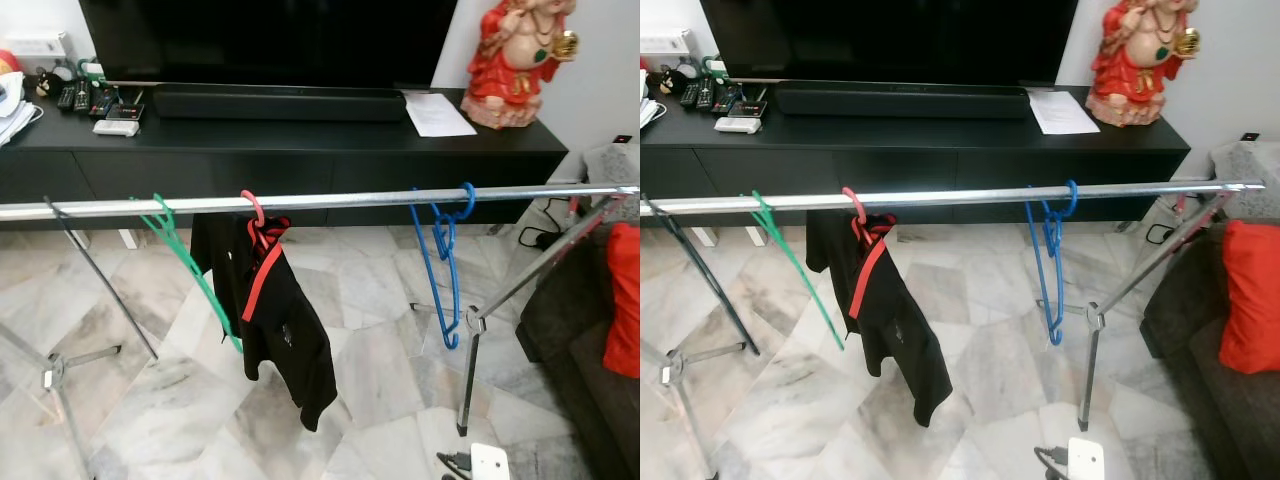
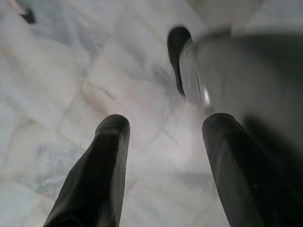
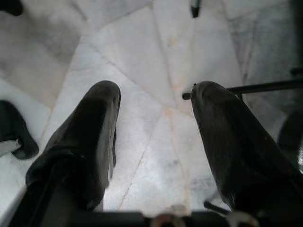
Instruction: Hang hanger
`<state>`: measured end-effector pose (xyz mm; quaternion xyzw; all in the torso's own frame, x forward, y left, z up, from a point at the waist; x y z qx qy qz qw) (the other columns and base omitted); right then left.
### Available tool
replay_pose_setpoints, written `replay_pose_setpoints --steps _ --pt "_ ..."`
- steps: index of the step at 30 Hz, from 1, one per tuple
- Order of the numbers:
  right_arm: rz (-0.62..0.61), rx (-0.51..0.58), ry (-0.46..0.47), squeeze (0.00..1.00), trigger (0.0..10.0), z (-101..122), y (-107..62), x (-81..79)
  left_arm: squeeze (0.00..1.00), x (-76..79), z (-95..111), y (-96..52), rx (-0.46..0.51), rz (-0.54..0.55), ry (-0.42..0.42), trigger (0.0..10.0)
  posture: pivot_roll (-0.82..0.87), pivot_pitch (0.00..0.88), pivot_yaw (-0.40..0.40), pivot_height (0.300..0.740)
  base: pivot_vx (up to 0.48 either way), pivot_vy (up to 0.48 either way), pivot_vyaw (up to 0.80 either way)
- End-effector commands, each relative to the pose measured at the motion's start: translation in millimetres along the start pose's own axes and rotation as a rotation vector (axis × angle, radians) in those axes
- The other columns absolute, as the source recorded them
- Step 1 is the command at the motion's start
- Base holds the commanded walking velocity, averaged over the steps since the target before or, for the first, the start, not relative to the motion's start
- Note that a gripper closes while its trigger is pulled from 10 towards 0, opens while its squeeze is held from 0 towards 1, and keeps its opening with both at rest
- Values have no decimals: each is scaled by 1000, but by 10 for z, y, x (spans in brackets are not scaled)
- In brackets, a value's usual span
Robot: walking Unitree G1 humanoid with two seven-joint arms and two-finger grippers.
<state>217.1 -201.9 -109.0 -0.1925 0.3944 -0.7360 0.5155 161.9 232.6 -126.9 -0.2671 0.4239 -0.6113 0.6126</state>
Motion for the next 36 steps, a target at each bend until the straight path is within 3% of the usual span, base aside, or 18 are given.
replay_pose_setpoints --steps 1,26,36 --pt "-15 -13 -2 0 10000 -34 -7 60 0 91 -241 -44 -72 -26 -14 10000 6 178 -69 740 -270 0 0" --pt "-18 -18 -3 0 10000 -61 -12 67 0 98 -253 -48 -71 -30 -8 10000 11 162 -70 740 -272 0 0" --pt "-15 -27 14 0 10000 -67 -10 54 0 88 -248 -46 -72 -24 -11 10000 13 172 -69 740 0 0 -80"
Point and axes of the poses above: a point about 5 cm out from each wrist's last joint towards the gripper, its own y axis pointing out of the wrist towards the gripper, its own z axis along the axis of the wrist's last joint, x = y × z, the point moved 4 cm from there along y, pointing out of the wrist towards the gripper, and after that the axes turned 12 degrees about y, right-handed, at the moved point
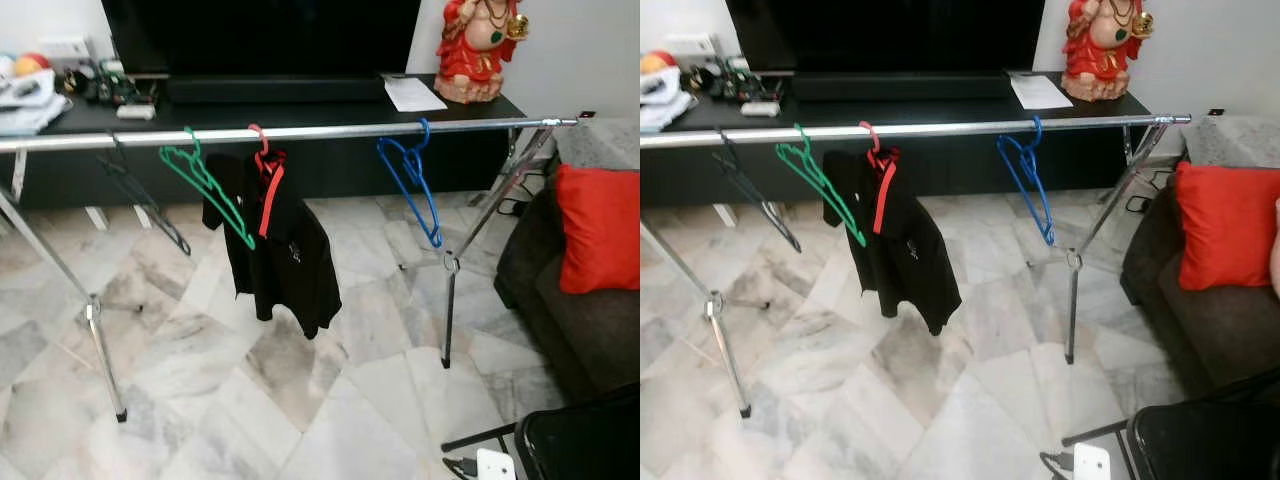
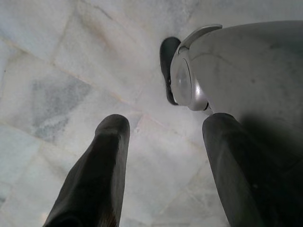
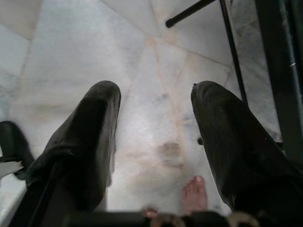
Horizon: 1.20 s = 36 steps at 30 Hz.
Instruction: Hang hanger
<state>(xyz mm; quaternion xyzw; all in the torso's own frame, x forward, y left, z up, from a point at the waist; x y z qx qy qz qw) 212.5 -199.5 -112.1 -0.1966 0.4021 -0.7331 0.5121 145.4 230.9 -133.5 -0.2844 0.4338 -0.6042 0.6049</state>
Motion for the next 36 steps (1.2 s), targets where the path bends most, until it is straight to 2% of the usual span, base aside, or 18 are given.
replay_pose_setpoints --steps 1,19,36 --pt "-12 -8 13 0 10000 -7 -2 54 0 42 -79 -10 -29 -14 -6 10000 13 172 -69 740 0 0 -800" --pt "-9 -16 1 0 10000 -16 -1 40 0 41 -76 -9 -26 -12 -26 10000 13 183 -69 740 0 0 -794" --pt "-10 -15 4 0 10000 -19 -1 28 0 30 -78 -9 -31 -12 -5 10000 13 184 -64 740 0 0 -787"
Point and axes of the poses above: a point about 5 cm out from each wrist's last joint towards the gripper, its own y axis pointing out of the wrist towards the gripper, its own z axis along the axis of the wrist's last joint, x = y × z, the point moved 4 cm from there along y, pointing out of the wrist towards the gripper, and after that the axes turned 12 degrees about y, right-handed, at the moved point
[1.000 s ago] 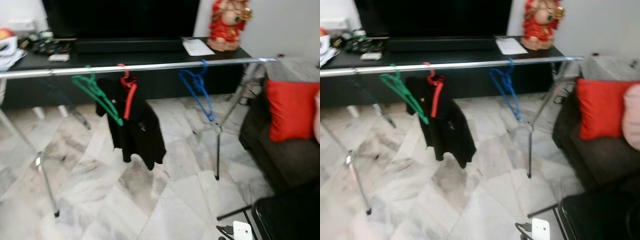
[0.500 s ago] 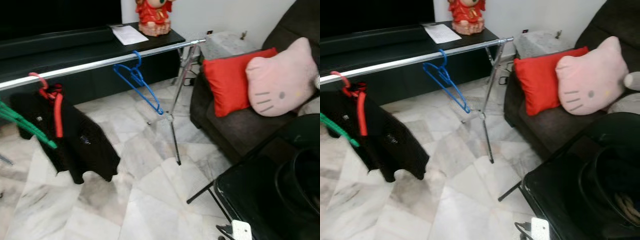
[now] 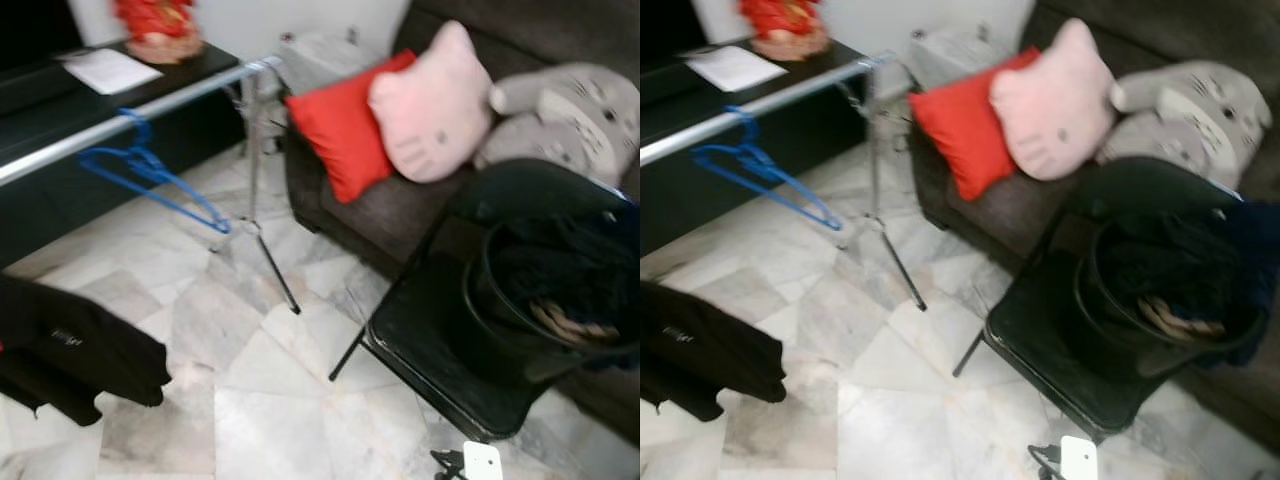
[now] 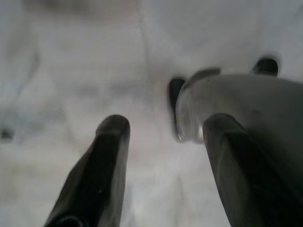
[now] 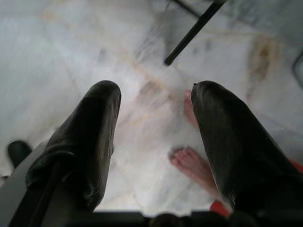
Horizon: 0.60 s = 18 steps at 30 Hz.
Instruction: Hang hanger
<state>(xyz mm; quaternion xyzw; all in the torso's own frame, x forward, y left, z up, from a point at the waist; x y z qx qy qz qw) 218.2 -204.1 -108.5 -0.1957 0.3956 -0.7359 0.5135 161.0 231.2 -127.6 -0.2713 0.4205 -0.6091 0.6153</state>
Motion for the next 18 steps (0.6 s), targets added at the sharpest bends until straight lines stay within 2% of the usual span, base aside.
replay_pose_setpoints --steps 1,16,18 --pt "-7 -28 9 0 10000 -98 -15 11 0 58 -240 -45 -74 -22 2 10000 13 184 -64 740 0 0 -788" --pt "-8 -28 10 0 10000 -104 -16 7 0 55 -245 -46 -75 -24 5 10000 8 186 -62 740 0 0 -774" --pt "-9 -18 15 0 10000 -95 -17 8 0 56 -245 -46 -74 -25 3 10000 8 186 -62 740 0 0 0"
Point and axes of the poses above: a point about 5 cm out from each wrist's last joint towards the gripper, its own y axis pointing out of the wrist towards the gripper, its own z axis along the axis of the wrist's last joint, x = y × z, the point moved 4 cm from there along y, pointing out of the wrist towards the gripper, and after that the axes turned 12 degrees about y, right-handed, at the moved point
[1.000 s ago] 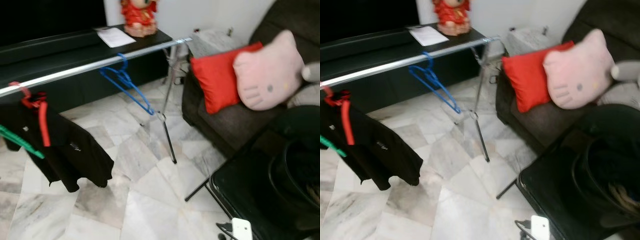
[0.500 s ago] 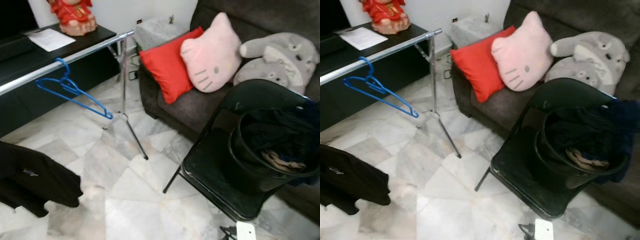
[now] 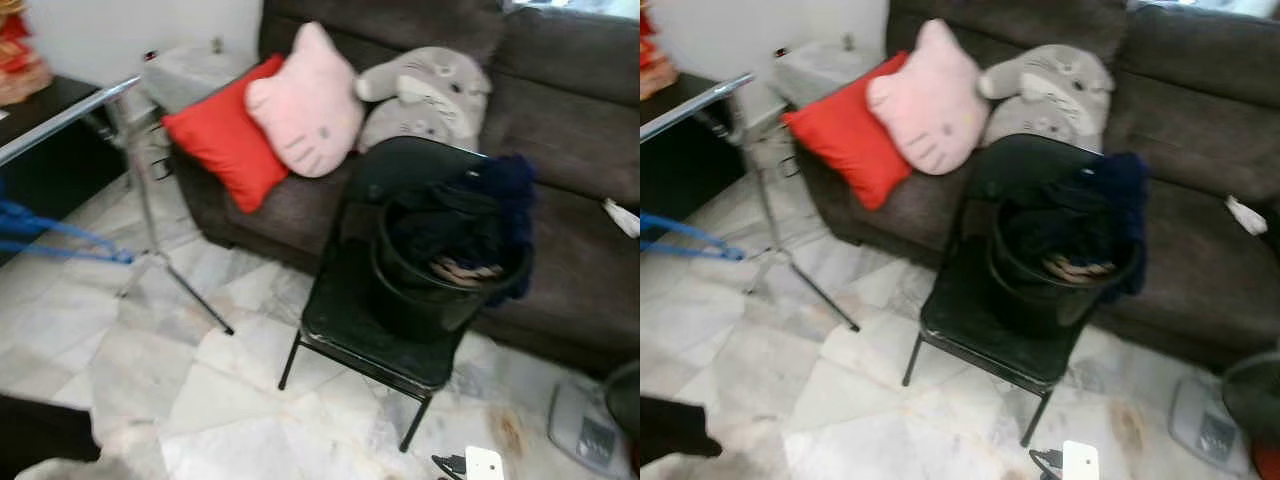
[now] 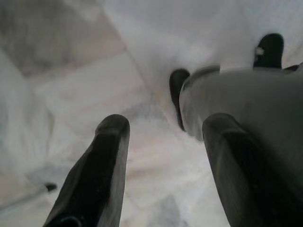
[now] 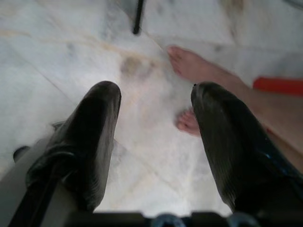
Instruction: Hang hanger
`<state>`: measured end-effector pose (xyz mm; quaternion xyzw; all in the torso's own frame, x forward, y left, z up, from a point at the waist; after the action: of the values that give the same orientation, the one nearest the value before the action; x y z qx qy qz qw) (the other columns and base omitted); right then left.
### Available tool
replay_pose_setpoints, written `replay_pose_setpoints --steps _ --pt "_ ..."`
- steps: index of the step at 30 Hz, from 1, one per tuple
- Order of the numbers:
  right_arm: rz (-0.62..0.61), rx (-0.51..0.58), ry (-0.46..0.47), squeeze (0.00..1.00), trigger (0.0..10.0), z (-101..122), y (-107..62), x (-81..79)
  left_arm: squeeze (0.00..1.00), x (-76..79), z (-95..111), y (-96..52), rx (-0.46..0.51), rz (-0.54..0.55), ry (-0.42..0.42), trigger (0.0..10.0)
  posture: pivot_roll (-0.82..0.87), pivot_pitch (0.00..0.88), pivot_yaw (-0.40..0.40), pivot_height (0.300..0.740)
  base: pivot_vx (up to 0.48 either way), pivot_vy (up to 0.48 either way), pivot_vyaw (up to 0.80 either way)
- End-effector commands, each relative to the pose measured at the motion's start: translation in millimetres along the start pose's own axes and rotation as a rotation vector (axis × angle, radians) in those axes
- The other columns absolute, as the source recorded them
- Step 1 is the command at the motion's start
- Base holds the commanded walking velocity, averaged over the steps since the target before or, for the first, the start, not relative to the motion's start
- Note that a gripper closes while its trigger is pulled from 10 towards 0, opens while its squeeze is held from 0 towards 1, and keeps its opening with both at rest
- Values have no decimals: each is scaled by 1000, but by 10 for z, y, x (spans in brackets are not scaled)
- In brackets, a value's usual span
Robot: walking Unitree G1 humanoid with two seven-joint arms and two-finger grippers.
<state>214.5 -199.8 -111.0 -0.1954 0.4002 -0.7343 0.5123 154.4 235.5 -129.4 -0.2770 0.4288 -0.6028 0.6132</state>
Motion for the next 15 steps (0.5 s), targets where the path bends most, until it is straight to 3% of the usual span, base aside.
replay_pose_setpoints --steps 1,8,15 --pt "-9 -8 7 0 10000 -34 -6 29 0 89 -172 -28 -51 -30 1 10000 8 186 -62 740 0 0 0" --pt "-2 5 10 0 10000 -14 -5 16 0 87 -169 -28 -47 -31 -5 10000 10 184 -60 740 0 0 0" --pt "-1 6 5 0 10000 -6 -4 14 0 93 -162 -28 -43 -35 -2 10000 12 176 -60 740 325 0 0"
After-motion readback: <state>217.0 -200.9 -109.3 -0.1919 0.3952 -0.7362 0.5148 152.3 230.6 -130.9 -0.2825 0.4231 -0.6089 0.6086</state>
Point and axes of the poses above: a point about 5 cm out from each wrist's last joint towards the gripper, its own y axis pointing out of the wrist towards the gripper, its own z axis along the axis of the wrist's last joint, x = y × z, the point moved 4 cm from there along y, pointing out of the wrist towards the gripper, and after that the axes turned 12 degrees about y, right-handed, at the moved point
